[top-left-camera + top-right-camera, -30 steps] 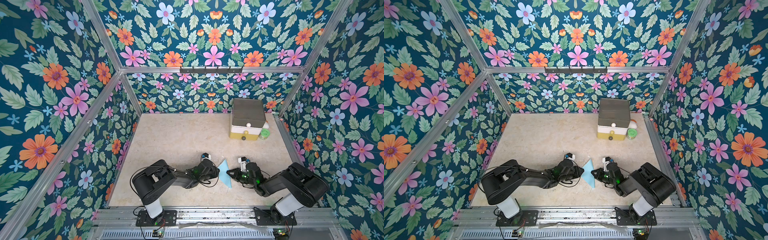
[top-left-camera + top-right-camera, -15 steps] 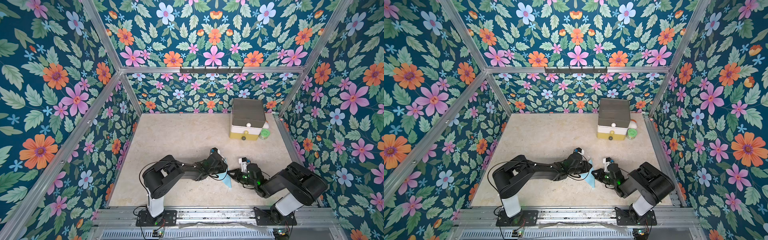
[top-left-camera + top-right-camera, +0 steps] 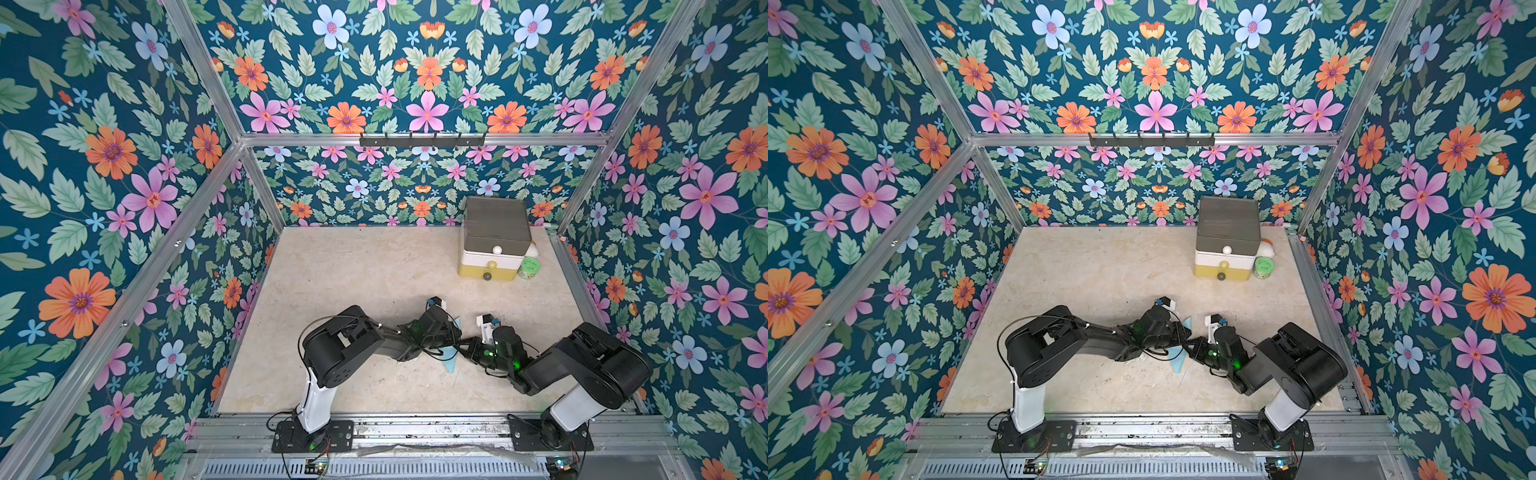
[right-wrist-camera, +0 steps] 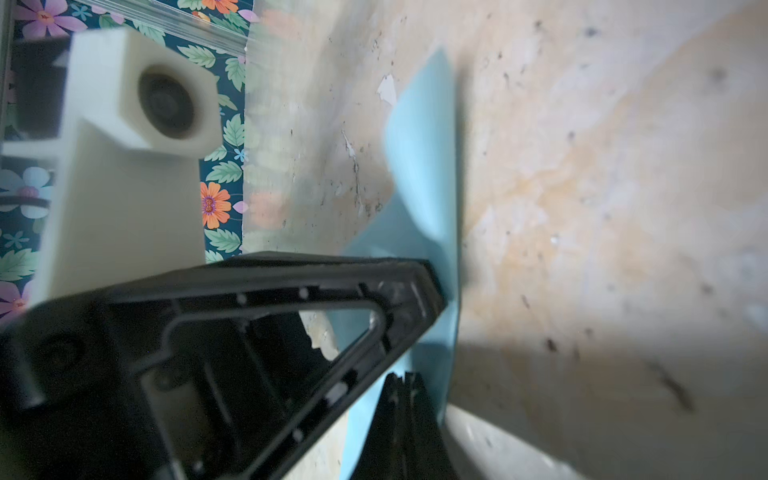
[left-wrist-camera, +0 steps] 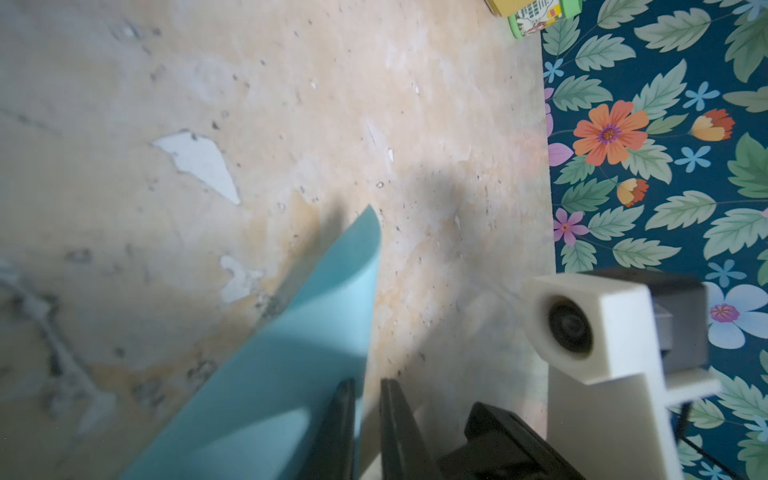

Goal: Fold the square paper diagonally
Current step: Fold the paper at the center of the board.

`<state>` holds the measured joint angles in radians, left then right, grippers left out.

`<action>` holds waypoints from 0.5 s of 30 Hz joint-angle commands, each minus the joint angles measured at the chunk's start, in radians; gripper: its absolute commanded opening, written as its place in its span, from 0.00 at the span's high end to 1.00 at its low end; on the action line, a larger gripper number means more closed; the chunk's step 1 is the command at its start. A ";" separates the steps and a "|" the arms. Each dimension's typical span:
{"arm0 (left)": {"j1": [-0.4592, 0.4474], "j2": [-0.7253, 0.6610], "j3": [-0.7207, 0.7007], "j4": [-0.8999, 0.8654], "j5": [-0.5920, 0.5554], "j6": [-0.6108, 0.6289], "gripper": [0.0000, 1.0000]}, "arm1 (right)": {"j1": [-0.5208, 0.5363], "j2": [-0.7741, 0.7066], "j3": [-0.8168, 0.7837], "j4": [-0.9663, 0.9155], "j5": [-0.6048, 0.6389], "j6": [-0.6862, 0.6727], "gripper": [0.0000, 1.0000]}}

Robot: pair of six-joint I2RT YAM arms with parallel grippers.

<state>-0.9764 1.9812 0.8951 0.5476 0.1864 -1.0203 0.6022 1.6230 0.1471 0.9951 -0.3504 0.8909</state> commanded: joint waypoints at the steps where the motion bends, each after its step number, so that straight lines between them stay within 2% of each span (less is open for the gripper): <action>1: 0.005 0.027 -0.007 -0.115 -0.083 -0.001 0.85 | 0.001 0.001 -0.007 -0.189 0.033 -0.024 1.00; 6: 0.005 0.039 -0.055 -0.104 -0.095 -0.014 0.89 | 0.010 -0.047 -0.043 -0.194 0.040 -0.004 1.00; 12: 0.004 0.042 -0.110 -0.064 -0.098 -0.026 0.89 | 0.121 -0.136 -0.056 -0.277 0.119 0.035 1.00; 15: 0.004 0.051 -0.122 -0.051 -0.097 -0.027 0.90 | 0.142 -0.195 -0.089 -0.304 0.150 0.070 1.00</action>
<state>-0.9756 2.0090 0.7944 0.7361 0.1501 -1.0489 0.7273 1.4601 0.0860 0.8795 -0.2443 0.9245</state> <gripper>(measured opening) 0.103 0.069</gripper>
